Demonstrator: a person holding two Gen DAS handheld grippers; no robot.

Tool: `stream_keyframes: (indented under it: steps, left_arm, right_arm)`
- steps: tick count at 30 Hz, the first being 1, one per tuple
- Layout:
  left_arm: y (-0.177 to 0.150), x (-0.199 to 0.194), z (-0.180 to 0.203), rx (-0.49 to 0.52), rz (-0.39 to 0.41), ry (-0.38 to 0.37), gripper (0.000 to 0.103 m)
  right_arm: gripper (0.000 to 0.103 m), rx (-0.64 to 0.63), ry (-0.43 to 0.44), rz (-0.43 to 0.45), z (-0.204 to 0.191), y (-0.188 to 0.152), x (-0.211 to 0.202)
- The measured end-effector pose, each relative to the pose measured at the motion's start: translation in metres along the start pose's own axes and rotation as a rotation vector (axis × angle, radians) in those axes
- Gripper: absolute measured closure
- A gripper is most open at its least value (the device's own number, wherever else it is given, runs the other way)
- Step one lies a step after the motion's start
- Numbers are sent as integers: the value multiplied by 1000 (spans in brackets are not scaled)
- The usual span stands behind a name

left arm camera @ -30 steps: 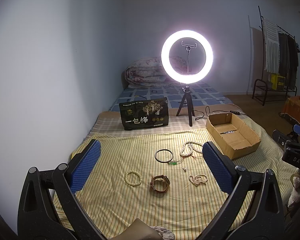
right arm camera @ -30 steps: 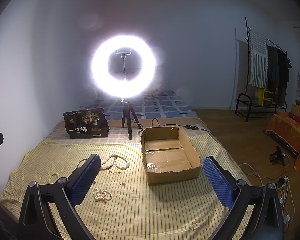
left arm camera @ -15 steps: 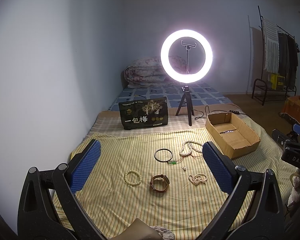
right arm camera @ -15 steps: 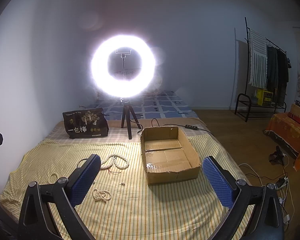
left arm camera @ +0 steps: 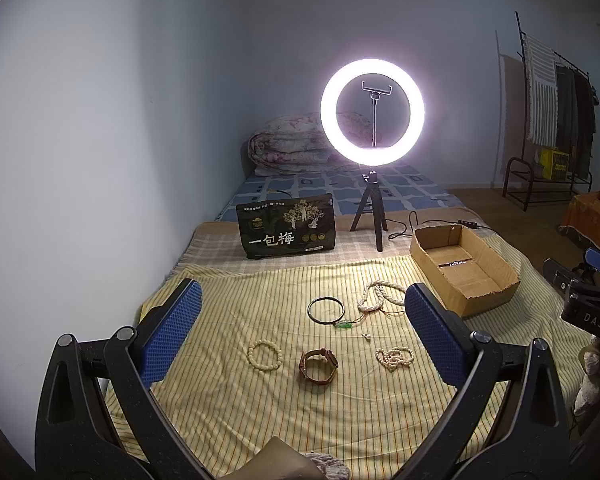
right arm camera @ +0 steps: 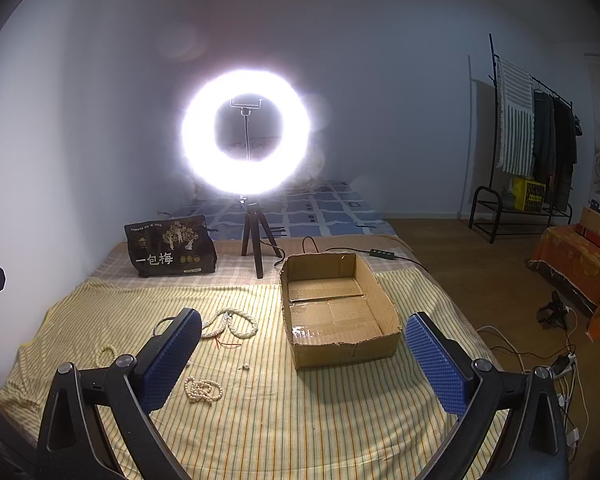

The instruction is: Organize jewelry

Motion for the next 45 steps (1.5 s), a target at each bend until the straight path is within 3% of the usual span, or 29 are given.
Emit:
stream_keyframes:
  steps: [13, 28, 39, 45]
  left_arm:
    - [-2, 0, 1, 1, -3, -2, 0]
    - [-18, 18, -9, -9, -88, 17, 0]
    - [-55, 58, -32, -60, -274, 17, 0]
    - [-82, 81, -46, -146, -407, -52, 0]
  right_arm:
    - [0, -3, -3, -3, 0, -1, 1]
    - [0, -30, -28, -59, -1, -12, 14]
    - [0, -63, -35, -116, -17, -21, 25]
    - [0, -63, -26, -161, -24, -27, 35]
Point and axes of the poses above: each gripper's, at about its wrist camera, not at the fingertips, and x roughly the way its jaws point, z to its right, y to its top, the point moved 6 cm from there along x, roughly the way its jaws point, and after that the axes turned 10 degrees about -y, right-handed, at the moved point
